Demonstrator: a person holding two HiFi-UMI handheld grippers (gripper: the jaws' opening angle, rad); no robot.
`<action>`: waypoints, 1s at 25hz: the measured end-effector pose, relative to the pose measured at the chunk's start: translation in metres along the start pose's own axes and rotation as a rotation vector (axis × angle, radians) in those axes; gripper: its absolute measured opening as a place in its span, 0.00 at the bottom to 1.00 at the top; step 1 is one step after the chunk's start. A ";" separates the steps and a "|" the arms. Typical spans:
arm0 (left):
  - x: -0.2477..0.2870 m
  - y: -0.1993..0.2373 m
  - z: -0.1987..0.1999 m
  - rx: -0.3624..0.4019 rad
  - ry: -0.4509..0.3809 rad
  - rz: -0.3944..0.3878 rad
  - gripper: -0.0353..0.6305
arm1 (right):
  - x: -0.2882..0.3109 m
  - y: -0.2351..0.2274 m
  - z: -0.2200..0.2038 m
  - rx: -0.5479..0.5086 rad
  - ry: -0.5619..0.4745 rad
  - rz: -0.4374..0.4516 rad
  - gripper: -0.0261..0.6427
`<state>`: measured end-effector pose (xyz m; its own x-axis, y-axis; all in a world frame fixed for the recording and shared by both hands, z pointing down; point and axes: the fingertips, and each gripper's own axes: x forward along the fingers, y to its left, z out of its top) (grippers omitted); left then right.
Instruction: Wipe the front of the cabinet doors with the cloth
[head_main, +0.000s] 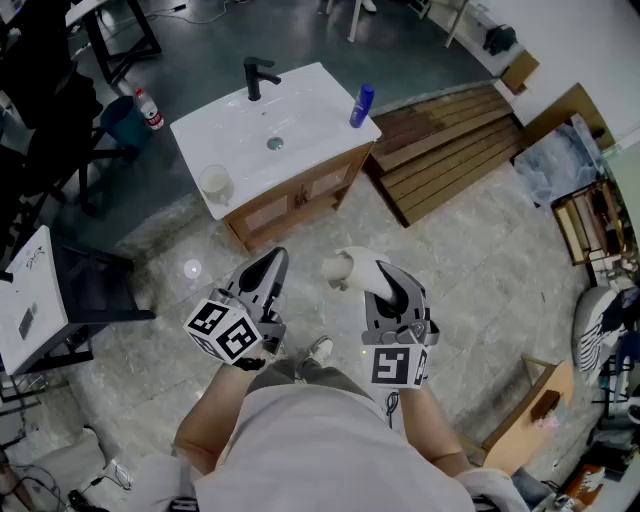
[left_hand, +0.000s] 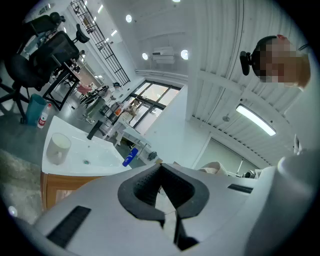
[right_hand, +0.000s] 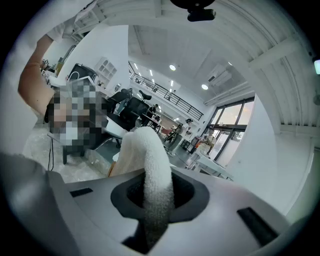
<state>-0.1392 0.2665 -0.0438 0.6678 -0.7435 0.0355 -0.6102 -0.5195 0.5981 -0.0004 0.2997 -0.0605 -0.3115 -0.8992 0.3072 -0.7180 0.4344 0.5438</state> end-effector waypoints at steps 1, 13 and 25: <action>0.000 0.001 -0.003 -0.001 -0.004 -0.004 0.08 | 0.000 0.001 0.000 -0.003 -0.004 0.003 0.14; 0.005 -0.012 -0.023 0.007 -0.011 0.038 0.08 | -0.012 -0.008 -0.020 0.030 -0.042 0.027 0.14; 0.017 -0.027 -0.041 0.033 -0.033 0.102 0.08 | -0.020 -0.022 -0.054 0.052 -0.077 0.070 0.15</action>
<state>-0.0944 0.2851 -0.0265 0.5873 -0.8065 0.0679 -0.6885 -0.4538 0.5657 0.0553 0.3111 -0.0369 -0.4076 -0.8689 0.2807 -0.7237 0.4949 0.4810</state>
